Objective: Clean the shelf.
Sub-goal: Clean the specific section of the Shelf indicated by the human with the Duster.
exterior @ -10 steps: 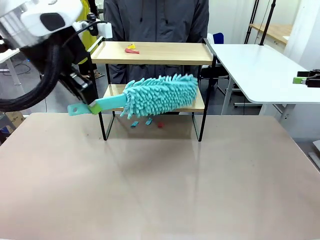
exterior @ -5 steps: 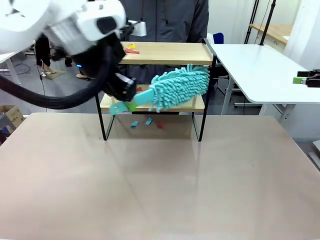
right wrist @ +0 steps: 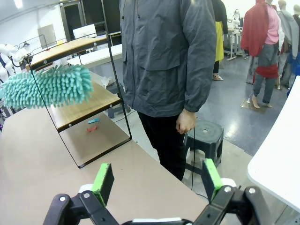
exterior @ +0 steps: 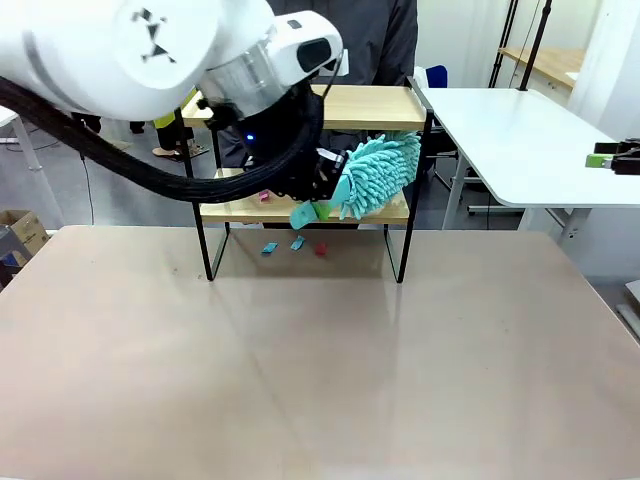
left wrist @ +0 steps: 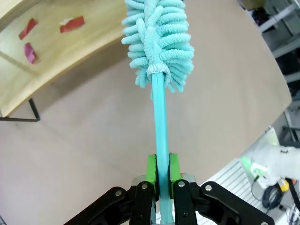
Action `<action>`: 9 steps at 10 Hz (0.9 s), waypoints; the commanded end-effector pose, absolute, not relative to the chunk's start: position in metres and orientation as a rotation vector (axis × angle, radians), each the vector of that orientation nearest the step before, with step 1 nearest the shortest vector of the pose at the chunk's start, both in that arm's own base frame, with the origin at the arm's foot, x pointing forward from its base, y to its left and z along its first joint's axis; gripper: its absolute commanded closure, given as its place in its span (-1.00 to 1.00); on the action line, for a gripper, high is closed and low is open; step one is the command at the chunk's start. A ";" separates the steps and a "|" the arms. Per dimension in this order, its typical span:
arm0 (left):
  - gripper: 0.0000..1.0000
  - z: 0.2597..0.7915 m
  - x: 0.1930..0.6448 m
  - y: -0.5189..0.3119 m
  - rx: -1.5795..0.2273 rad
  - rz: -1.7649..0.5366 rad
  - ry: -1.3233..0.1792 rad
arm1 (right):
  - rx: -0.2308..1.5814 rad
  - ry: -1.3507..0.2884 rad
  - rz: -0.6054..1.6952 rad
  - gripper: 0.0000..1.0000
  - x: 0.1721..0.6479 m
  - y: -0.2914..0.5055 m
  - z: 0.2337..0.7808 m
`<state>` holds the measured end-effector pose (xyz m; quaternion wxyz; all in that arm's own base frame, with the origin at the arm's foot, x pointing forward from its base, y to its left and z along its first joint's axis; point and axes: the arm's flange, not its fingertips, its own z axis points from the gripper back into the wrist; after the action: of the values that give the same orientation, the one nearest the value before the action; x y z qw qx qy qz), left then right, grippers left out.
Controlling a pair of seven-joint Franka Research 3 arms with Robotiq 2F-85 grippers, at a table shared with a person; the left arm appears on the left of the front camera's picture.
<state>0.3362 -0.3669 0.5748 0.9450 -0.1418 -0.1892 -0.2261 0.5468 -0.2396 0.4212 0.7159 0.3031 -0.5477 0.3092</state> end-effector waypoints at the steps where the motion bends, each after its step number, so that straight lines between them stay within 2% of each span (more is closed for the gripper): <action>1: 0.74 0.568 0.343 -0.394 -0.239 -0.423 -0.421 | 0.665 -1.211 0.689 -1.00 0.548 -0.238 0.423; 4: 0.74 0.550 0.357 -0.419 -0.253 -0.423 -0.457 | 0.665 -1.211 0.689 -1.00 0.548 -0.238 0.423; 9: 0.74 0.515 0.370 -0.425 -0.221 -0.354 -0.407 | 0.665 -1.211 0.689 -1.00 0.548 -0.238 0.423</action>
<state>0.3699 -0.4188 0.5132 0.9558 -0.1077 -0.1942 -0.1927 0.5469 -0.2396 0.4212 0.7159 0.3032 -0.5477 0.3093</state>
